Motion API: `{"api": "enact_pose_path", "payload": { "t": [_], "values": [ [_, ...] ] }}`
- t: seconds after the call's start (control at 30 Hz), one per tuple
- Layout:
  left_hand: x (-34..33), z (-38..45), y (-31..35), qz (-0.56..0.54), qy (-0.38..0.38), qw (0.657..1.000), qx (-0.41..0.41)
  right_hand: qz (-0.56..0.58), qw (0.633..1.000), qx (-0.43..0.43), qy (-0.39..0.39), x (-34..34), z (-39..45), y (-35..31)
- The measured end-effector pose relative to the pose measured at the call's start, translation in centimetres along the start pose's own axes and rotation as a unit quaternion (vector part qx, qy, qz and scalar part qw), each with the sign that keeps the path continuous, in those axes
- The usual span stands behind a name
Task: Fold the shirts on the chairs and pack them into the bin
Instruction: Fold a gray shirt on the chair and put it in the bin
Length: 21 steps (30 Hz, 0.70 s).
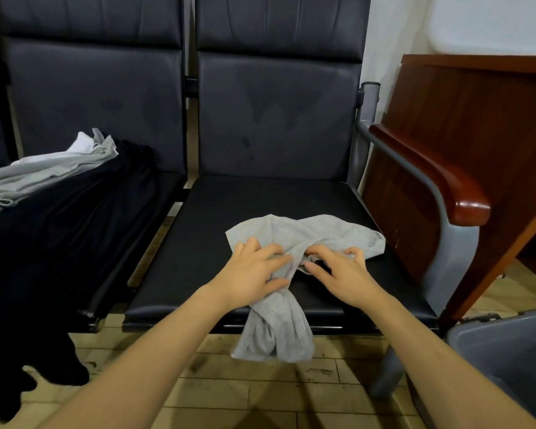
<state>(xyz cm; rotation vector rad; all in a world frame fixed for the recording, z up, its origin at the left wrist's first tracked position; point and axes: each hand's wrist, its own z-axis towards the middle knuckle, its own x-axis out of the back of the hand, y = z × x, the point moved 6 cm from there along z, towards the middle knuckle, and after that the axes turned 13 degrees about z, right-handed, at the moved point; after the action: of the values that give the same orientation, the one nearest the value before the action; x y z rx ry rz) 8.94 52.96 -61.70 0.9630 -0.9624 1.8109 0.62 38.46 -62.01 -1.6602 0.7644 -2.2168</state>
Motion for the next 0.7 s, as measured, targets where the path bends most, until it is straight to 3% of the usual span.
{"api": "enact_pose_path", "payload": {
  "t": [0.13,0.27,0.4,0.6,0.7],
  "values": [
    [-0.5,-0.2,-1.6,0.04,0.022,0.998,0.047,-0.015,1.0,0.009,0.009,0.0,0.1,0.0],
    [-0.6,0.4,-1.1,-0.001,-0.018,0.997,0.076,-0.045,0.999,0.023,0.012,-0.1,0.0,-0.2],
    [-0.5,0.9,-1.2,0.0,0.0,0.994,0.107,-0.066,0.992,0.081,0.077,0.1,-0.2,-0.7],
    [0.9,1.5,-0.3,-0.078,0.058,0.99,0.103,0.01,0.98,0.126,0.156,2.8,-1.0,-2.6],
    [0.9,2.3,1.4,-0.127,0.043,0.988,0.077,0.089,0.976,0.108,0.165,4.5,-1.6,-3.0]
  ]
}}
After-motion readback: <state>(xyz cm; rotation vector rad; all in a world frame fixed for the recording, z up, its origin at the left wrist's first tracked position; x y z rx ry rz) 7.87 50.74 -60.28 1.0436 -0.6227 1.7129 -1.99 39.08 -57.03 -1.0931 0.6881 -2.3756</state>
